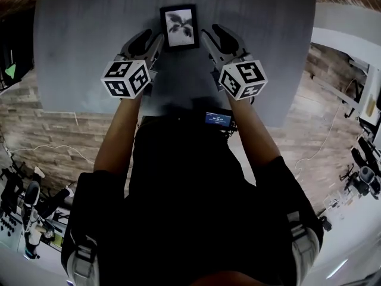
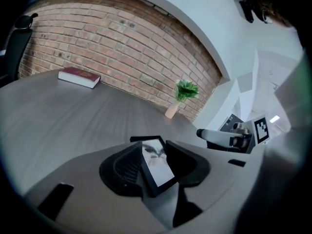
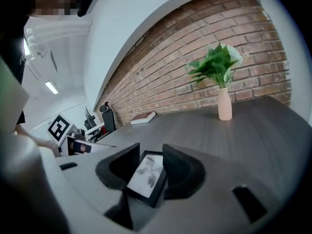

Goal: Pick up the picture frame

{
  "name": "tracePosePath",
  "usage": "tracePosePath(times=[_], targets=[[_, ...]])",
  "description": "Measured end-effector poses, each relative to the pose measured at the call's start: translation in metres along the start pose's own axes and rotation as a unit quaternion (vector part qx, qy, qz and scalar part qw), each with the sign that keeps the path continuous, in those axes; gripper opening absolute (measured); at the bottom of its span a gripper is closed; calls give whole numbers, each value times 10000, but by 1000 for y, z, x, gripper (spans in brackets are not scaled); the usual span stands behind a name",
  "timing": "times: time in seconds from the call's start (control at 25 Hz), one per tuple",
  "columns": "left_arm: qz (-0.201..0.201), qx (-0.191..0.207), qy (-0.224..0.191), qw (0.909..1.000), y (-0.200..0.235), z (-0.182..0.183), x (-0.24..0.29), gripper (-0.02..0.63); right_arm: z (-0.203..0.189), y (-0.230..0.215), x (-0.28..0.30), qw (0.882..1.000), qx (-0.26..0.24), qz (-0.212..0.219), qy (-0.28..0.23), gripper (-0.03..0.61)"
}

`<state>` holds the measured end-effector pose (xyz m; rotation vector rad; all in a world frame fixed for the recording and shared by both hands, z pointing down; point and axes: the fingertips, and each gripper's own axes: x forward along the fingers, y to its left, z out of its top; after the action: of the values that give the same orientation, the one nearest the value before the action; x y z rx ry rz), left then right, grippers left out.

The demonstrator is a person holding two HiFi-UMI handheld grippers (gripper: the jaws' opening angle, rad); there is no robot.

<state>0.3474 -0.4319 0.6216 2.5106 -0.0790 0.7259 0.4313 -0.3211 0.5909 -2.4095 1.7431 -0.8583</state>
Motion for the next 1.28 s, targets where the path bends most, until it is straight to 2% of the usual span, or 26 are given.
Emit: tracePosePath(times=[0.28,0.48,0.88,1.28], targets=[[22,-60,1030,9947,17,-28,41,137,-44,-16,45,9955,308,-21,897,150],[53,-112,1495,9887,22,-45,60,137,-75,-30,59,9874,268,-178,1547,150],[152,-47,1776,9840,25,-56,68,135,-92,-28,70,9771,119,1,2126,132],[358,111,1725,9843,28,-55,71,103,-94,-26,72,9735,-63,-90,2284,114]])
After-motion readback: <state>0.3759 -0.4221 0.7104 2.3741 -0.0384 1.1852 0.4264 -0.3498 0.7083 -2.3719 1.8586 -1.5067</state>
